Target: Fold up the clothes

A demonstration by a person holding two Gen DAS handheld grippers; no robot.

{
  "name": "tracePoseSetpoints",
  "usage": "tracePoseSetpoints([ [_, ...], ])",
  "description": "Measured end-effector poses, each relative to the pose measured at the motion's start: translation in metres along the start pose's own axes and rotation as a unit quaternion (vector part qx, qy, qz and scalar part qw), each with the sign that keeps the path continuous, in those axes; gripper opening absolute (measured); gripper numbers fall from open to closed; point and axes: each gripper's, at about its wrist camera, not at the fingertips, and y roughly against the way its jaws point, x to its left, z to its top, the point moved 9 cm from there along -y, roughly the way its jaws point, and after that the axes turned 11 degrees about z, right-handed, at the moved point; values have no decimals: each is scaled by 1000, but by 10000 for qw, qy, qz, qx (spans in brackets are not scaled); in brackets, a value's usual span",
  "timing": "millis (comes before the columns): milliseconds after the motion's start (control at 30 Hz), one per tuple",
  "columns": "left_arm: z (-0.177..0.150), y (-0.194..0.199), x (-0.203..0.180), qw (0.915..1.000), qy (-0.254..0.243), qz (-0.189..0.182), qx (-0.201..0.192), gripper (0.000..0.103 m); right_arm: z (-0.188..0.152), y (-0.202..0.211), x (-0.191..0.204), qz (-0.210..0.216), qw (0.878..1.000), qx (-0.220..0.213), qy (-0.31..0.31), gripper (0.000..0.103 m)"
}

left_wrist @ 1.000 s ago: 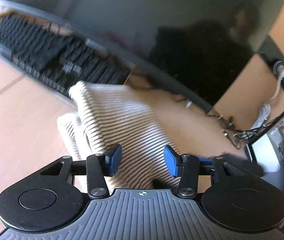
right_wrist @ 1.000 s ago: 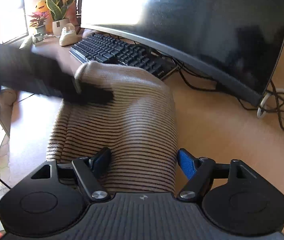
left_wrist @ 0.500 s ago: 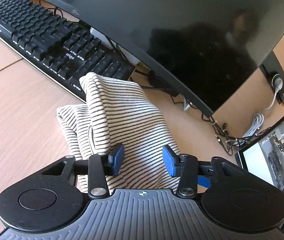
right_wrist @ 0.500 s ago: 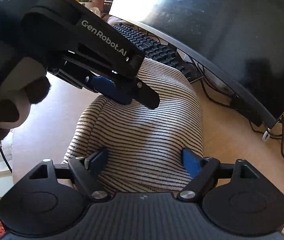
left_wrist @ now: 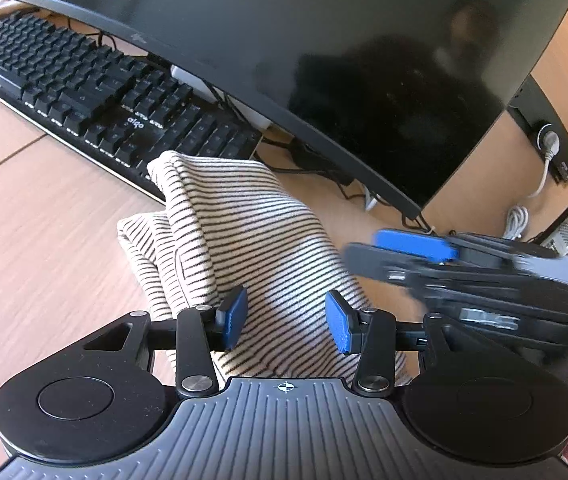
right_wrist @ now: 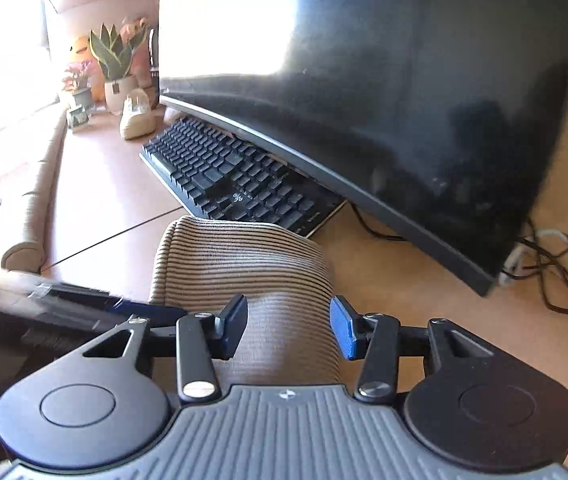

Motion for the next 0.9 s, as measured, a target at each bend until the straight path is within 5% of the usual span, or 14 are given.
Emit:
tracePoseSetpoints([
  [133, -1, 0, 4, 9999, 35, -94, 41, 46, -11, -47, -7, -43, 9984, 543, -168, 49],
  [233, -2, -1, 5, 9999, 11, -127, 37, 46, -13, -53, -4, -194, 9985, 515, -69, 52],
  [367, -2, 0, 8, 9997, 59, -232, 63, 45, -7, -34, -11, -56, 9972, 230, -709, 72],
  [567, -2, 0, 10, 9993, 50, -351, 101, 45, -34, -30, -33, 138, 9853, 194, -1691, 79],
  [700, -2, -1, 13, 9989, 151, -425, 136, 45, -48, -38, -35, 653, 9683, 267, -2397, 83],
  [767, -2, 0, 14, 9987, 201, -447, 149, 45, -49, -41, -33, 855, 9624, 285, -2562, 83],
  [900, -1, 0, 19, 9992, 205, -316, 110, 46, -25, -19, -25, 1124, 9629, -38, -2453, 66],
])
